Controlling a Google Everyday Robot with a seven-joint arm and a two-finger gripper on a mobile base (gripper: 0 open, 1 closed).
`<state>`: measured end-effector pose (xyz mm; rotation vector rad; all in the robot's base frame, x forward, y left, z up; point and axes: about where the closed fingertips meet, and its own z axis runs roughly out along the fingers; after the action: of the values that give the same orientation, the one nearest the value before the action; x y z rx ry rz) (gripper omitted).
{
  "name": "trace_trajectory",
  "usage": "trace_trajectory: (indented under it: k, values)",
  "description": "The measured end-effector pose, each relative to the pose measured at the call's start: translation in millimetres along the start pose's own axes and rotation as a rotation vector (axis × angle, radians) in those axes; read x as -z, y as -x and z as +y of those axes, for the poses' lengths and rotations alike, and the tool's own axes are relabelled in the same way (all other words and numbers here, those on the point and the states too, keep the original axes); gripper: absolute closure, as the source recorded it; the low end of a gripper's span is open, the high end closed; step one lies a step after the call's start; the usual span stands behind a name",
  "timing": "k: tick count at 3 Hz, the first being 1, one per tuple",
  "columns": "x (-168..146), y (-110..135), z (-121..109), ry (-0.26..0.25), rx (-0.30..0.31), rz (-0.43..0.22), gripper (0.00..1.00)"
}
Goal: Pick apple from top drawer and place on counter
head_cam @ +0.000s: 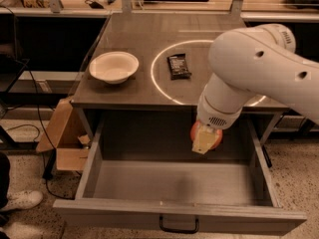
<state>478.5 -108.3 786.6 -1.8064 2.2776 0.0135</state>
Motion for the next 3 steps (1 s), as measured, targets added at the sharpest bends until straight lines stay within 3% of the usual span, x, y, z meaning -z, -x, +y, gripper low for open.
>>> trace_trajectory:
  k: [2,3]
  values:
    - [52,-21,-9,-0.088,-0.051,0.020,1.00]
    - [53,-21,-9,-0.090,-0.052,0.020,1.00]
